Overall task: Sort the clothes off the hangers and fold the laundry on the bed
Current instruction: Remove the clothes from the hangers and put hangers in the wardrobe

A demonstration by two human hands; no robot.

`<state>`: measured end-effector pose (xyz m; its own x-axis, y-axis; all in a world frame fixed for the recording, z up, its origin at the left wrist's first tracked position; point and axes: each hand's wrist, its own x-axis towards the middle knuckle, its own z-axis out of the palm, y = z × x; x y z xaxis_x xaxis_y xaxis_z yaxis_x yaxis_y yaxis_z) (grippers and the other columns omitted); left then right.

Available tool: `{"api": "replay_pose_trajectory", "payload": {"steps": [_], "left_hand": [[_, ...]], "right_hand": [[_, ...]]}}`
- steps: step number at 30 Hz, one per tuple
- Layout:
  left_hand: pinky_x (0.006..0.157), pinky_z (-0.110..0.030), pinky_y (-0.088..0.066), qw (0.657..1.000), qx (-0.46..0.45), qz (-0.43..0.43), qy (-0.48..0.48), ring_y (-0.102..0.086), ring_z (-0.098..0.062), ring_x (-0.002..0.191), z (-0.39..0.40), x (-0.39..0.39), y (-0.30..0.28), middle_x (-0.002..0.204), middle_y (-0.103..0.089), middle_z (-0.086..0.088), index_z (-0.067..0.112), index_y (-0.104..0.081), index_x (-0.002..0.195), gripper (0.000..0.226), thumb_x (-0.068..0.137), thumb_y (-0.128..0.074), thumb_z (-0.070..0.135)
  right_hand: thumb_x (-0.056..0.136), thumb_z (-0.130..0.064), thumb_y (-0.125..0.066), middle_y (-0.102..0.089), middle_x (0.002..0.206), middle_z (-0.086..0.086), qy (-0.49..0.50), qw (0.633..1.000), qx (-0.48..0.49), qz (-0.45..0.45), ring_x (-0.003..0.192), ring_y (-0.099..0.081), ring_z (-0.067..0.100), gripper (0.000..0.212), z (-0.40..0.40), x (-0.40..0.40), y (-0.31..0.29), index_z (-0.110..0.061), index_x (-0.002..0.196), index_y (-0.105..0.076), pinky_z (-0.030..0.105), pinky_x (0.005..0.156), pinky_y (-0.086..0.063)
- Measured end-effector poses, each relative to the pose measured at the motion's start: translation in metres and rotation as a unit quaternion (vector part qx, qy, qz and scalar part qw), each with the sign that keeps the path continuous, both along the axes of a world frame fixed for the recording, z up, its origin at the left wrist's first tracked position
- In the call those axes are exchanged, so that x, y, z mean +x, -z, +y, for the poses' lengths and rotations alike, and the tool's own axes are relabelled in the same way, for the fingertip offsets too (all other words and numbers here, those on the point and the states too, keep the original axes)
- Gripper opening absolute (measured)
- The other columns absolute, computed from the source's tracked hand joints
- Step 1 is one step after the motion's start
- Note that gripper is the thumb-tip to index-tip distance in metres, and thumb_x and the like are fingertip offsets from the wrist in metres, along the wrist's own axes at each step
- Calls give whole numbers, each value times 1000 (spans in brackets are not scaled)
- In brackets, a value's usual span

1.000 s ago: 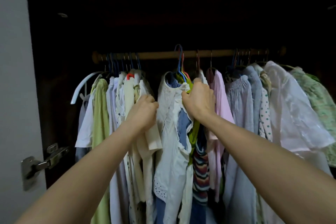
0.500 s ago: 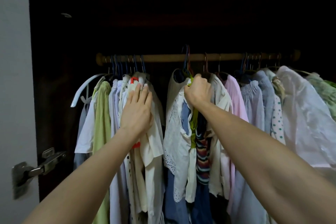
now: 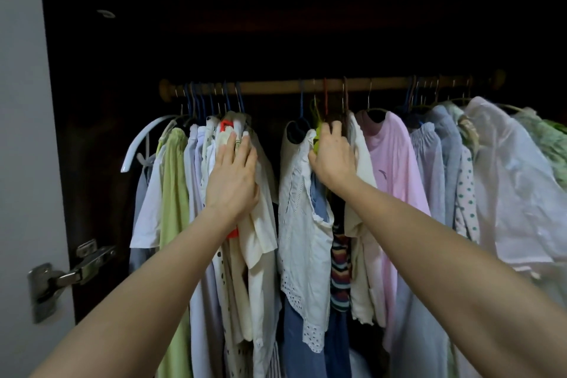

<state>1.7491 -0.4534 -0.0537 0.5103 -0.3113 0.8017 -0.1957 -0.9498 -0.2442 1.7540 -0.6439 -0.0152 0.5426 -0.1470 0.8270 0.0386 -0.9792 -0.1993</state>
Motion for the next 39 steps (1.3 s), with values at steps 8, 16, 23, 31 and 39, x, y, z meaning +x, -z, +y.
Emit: {"api": "replay_pose_trajectory", "payload": {"steps": [8, 16, 23, 31, 39], "left_hand": [[121, -43, -3, 1000, -12, 10, 14, 4, -35, 148, 1, -2, 0, 161, -8, -14, 4, -25, 150, 66, 92, -49, 23], [116, -52, -25, 997, -48, -26, 55, -24, -43, 140, -4, 9, 5, 149, -35, -22, -1, -49, 134, 58, 79, -63, 9], [110, -48, -37, 990, -77, -43, 113, -32, -38, 136, 3, 12, 4, 147, -39, -20, -2, -47, 135, 59, 78, -61, -1], [118, -32, -7, 980, -100, -43, 169, -20, -27, 145, 8, -6, -4, 156, -28, -12, 9, -36, 146, 49, 99, -40, 24], [118, -36, -16, 968, -67, -53, 235, -25, -26, 144, -85, -16, -13, 152, -36, -11, 8, -42, 143, 51, 100, -36, 34]], "right_hand": [[98, -26, -44, -37, 140, 16, -85, 996, -12, 40, 113, -49, 41, 60, -13, 1, -8, -13, 151, -20, 44, 91, -40], [91, -25, -53, -27, 149, 14, -120, 990, 36, -65, 119, -42, 37, 55, -12, 6, 17, -15, 142, -35, 44, 95, -41], [82, -13, -57, -64, 104, 18, -210, 955, 208, -8, 101, -56, 39, 30, 18, 14, -7, -4, 111, -54, 34, 73, -37], [93, -35, -56, -65, 118, 12, -301, 940, 146, 66, 111, -58, 27, 45, 39, -11, -18, -10, 130, -52, 30, 89, -44], [83, -43, -67, -33, 149, 15, -61, 978, 158, -123, 139, -28, 31, 83, -82, -70, 15, -3, 145, -30, 38, 113, -24]]}}
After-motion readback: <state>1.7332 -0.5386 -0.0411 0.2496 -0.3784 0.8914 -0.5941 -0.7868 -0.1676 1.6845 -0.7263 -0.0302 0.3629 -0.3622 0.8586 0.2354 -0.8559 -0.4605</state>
